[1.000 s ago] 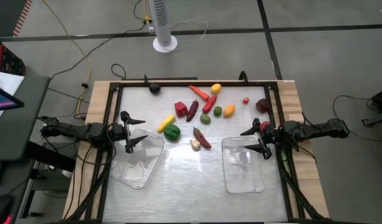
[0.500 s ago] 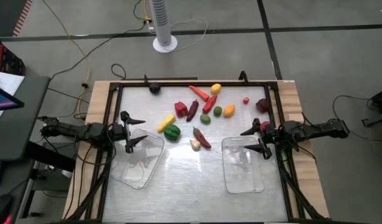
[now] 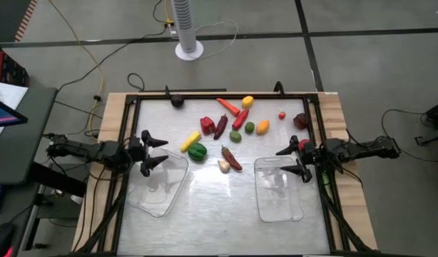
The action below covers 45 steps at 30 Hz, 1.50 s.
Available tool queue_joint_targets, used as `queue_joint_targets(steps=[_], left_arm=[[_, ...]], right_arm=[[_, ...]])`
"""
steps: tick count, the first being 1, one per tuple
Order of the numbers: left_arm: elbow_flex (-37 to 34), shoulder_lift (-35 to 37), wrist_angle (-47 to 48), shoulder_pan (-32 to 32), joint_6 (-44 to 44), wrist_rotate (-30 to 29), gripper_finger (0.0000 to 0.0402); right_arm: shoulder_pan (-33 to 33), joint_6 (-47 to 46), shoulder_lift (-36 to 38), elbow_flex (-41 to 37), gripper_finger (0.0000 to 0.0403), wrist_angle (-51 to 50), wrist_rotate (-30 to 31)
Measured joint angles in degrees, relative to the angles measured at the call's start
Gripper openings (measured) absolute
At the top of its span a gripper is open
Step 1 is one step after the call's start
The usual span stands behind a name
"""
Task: Sort produce into baskets
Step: Put the red bell pepper into the left transparent bin
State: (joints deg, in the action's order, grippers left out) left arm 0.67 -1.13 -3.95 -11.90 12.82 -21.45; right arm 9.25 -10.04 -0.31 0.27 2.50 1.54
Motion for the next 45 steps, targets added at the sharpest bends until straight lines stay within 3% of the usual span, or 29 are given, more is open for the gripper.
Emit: queue_joint_targets(steps=[9, 16, 23, 30, 40, 42, 45], left_arm=[[0.02, 0.0, -0.75, 0.0, 8.54, 6.34, 0.0301], [0.01, 0.0, -3.14, 0.0, 7.9, 8.8, 0.0301], [0.01, 0.0, -14.1, 0.0, 0.16, 9.25, 0.0301], [0.01, 0.02, -20.22, -0.04, -12.01, 17.92, 0.0301], [2.97, 0.04, -20.12, -0.03, -8.32, 25.32, 0.0301], [3.71, 0.04, -20.06, -0.02, -8.06, 24.99, 0.0301], [4.72, 0.04, -19.68, -0.04, -5.84, 19.92, 0.0301]], right_arm=[[-0.02, -1.05, 0.01, 0.0, 0.031, 0.1, 0.02], [0.0, -16.29, 0.02, 0.0, 0.031, -0.63, 0.0], [0.02, -19.66, 0.01, 0.0, 0.031, -0.67, -0.05], [0.07, -15.71, 0.02, 0.0, 0.031, -0.62, 0.13], [-0.02, -14.6, 0.0, 0.02, 0.031, 3.34, 15.98], [-0.02, -12.96, 0.02, 0.02, 0.031, 4.32, 17.68], [-0.02, -12.44, 0.01, 0.02, 0.031, 5.29, 19.45]])
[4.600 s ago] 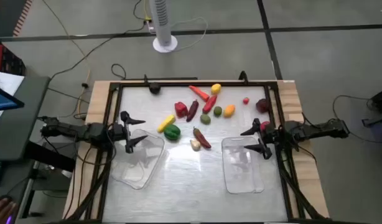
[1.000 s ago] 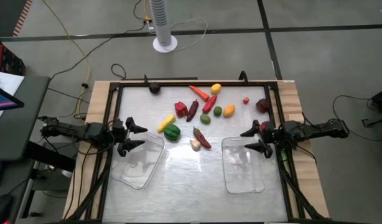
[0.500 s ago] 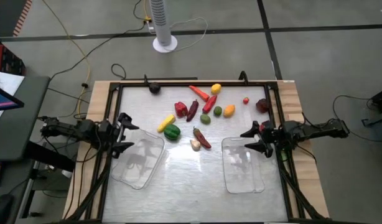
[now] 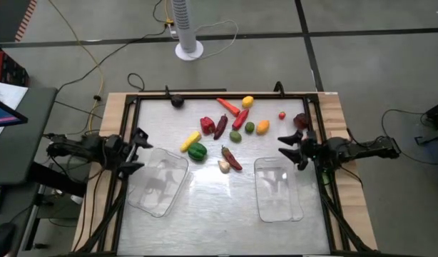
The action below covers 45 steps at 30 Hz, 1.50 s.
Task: Sort produce into baskets
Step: Put the red bell pepper into the left transparent bin
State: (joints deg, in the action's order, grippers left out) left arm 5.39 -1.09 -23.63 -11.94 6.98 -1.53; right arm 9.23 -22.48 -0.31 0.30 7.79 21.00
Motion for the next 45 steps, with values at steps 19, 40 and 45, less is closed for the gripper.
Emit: queue_joint_targets(steps=[19, 40, 45], left_arm=[[12.46, -32.22, 0.53, 0.77, 10.3, -31.37, 0.0301], [50.32, -81.82, 38.06, 24.94, 6.89, -14.74, 0.0297], [57.91, -91.23, 46.0, 27.81, 4.02, -14.68, 0.0319]], right_arm=[[-2.95, -0.91, -8.7, 8.33, 0.031, -7.61, -12.0], [-2.91, 5.19, -12.12, 10.73, 0.031, -10.85, -11.97], [-2.91, 8.02, -12.12, 10.8, 0.031, -11.21, -12.03]])
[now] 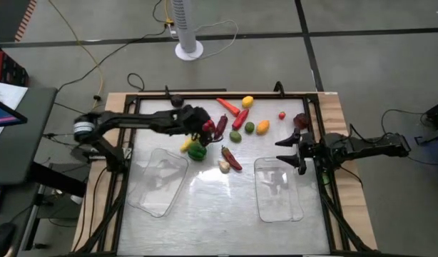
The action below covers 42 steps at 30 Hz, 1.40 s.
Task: Sort produce into baskets
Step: Put the red bell pepper into the left transparent bin
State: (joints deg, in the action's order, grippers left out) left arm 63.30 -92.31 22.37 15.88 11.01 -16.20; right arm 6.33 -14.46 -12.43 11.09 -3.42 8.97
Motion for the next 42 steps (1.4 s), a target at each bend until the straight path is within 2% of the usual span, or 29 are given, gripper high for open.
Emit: queue_joint_targets(steps=[5, 9, 13, 17, 22, 27, 32, 38, 42], left_arm=[[5.81, -6.7, 4.12, 2.14, -4.24, -0.08, 0.0365], [8.66, -8.59, 5.36, 3.32, -8.29, -0.91, 0.0396], [8.93, -8.79, 5.83, 5.56, -10.45, -1.68, 0.0393], [8.93, -9.1, 5.27, 8.99, -9.76, 6.27, 0.0392], [8.91, -9.12, 5.16, 10.93, -10.4, 7.36, 0.0392], [8.94, -10.83, 3.83, 11.76, -9.85, 12.44, 0.0392], [8.82, -14.46, 4.18, 11.46, -9.68, 12.1, 0.0392], [9.0, -15.13, 5.88, 11.5, -10.15, 9.42, 0.039], [8.95, -15.0, 7.22, 11.48, -11.92, 9.45, 0.0371]], right_arm=[[0.0, -0.94, 0.0, 0.0, 0.031, -5.78, -0.07], [0.0, -0.94, 0.0, 0.0, 0.031, -6.79, -0.04], [0.0, -0.53, 0.0, 0.0, 0.031, -5.92, -0.04], [0.0, 1.35, 0.0, 0.0, 0.031, -4.13, -0.03], [0.0, 3.82, 0.0, 0.0, 0.031, -2.24, -0.07], [0.0, 5.06, 0.0, 0.0, 0.031, -0.85, -0.09], [-0.09, 6.14, 0.0, 0.04, 0.031, -0.35, -0.11], [-0.11, 6.74, 0.0, 0.04, 0.031, -0.58, -0.13], [-0.11, 7.01, 0.0, 0.04, 0.031, -0.42, -0.12]])
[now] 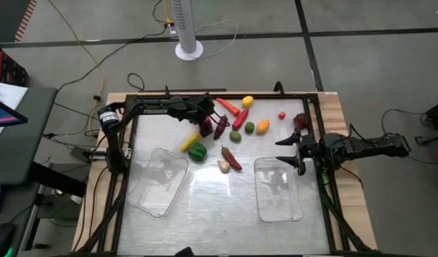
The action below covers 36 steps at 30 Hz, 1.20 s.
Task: Sort produce into baskets
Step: Put the red bell pepper into the left transparent bin
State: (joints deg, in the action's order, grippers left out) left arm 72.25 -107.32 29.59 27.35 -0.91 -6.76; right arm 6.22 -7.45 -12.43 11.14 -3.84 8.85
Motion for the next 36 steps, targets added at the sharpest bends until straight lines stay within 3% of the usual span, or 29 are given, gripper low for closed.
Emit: queue_joint_targets(steps=[13, 20, 27, 30, 36], left_arm=[[1.52, 1.38, 6.36, 0.11, -0.66, 0.76, 0.0217], [6.65, 8.13, 11.49, -1.46, 1.0, 7.87, 0.0195], [9.73, 18.78, 19.97, -7.68, 5.61, 18.01, 0.0159], [9.7, 23.18, 24.23, -12.1, 8.71, 16.78, 0.0147], [9.7, 30.38, 35.61, -21.62, 20.55, 4.2, 0.013]], right_arm=[[0.0, 1.53, 0.02, 0.0, 0.031, 2.92, 0.05], [0.0, 1.51, 0.02, 0.0, 0.031, 3.15, 0.12], [0.0, 1.49, 0.0, 0.0, 0.031, 3.02, 0.18], [0.0, 1.47, 0.02, 0.0, 0.031, 2.79, 0.18], [0.0, 1.02, 0.01, 0.0, 0.031, 2.42, 0.18]])
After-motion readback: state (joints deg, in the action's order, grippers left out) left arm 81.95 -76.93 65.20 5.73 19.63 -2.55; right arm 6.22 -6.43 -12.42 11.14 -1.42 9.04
